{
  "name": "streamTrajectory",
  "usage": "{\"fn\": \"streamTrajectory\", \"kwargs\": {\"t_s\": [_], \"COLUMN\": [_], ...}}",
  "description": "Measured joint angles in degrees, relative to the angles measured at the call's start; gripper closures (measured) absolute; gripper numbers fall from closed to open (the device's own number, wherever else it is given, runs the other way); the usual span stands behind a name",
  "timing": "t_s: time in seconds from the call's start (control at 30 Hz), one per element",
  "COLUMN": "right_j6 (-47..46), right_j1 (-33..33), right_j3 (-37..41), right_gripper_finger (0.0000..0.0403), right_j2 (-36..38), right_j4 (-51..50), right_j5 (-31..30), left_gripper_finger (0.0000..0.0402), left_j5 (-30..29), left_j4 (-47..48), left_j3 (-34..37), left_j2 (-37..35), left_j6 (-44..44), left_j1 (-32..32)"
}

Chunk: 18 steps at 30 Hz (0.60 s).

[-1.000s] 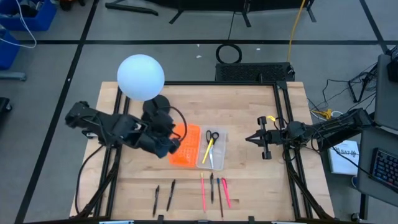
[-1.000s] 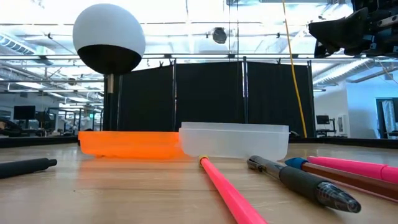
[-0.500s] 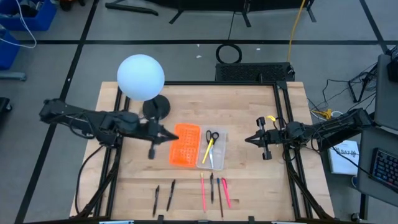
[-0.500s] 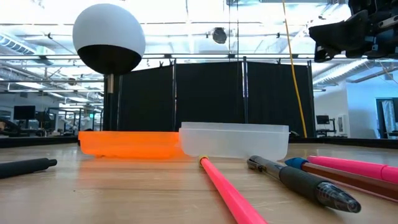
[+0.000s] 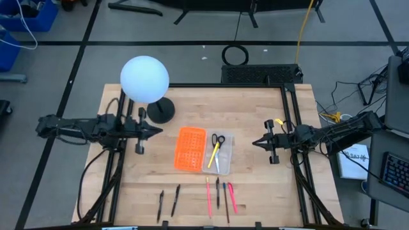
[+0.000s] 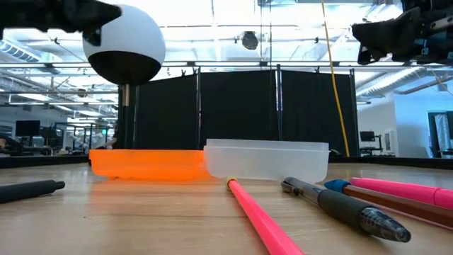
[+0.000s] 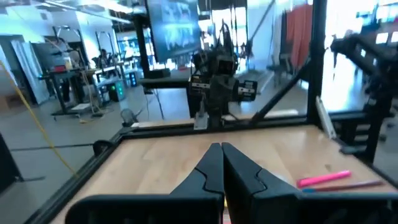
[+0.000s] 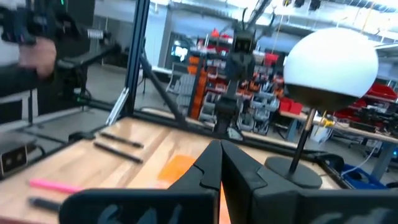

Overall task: Pick & place school supplies into a supply box
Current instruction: Put the pink pen into the orange supply box

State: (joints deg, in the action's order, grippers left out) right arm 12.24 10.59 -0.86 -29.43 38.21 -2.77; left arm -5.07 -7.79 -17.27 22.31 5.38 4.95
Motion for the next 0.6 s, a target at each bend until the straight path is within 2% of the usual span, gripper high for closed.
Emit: {"fn": "streamTrajectory", "kwargs": {"t_s": [0.2, 0.4, 0.47, 0.53, 0.6], "right_j6": [-0.80, -2.82, -3.51, -8.92, -11.58], "right_j1": [-0.04, -0.02, 0.00, 0.02, 0.20], "right_j3": [0.01, 0.00, -0.23, -2.10, -5.46], "right_gripper_finger": [0.0403, 0.0403, 0.0403, 0.0403, 0.0403], "right_j2": [-0.01, -0.48, -0.68, -1.06, -2.12], "right_j4": [3.26, 3.48, 3.95, 3.35, -3.71], "right_j5": [-0.33, -0.95, -5.60, -11.85, -12.67], "left_gripper_finger": [0.0399, 0.0399, 0.0393, 0.0385, 0.0380], "left_j5": [4.68, 4.98, 4.27, 2.43, 0.24], "left_j4": [2.38, 2.16, 1.93, 1.89, 1.27], "left_j3": [6.51, 10.90, 11.08, 11.09, 11.10], "left_j2": [-6.75, -8.59, -8.53, -8.46, -8.48], "left_j6": [-2.65, 1.99, 5.19, 7.20, 7.77], "left_j1": [-1.11, -1.14, -1.14, -1.14, -1.14]}}
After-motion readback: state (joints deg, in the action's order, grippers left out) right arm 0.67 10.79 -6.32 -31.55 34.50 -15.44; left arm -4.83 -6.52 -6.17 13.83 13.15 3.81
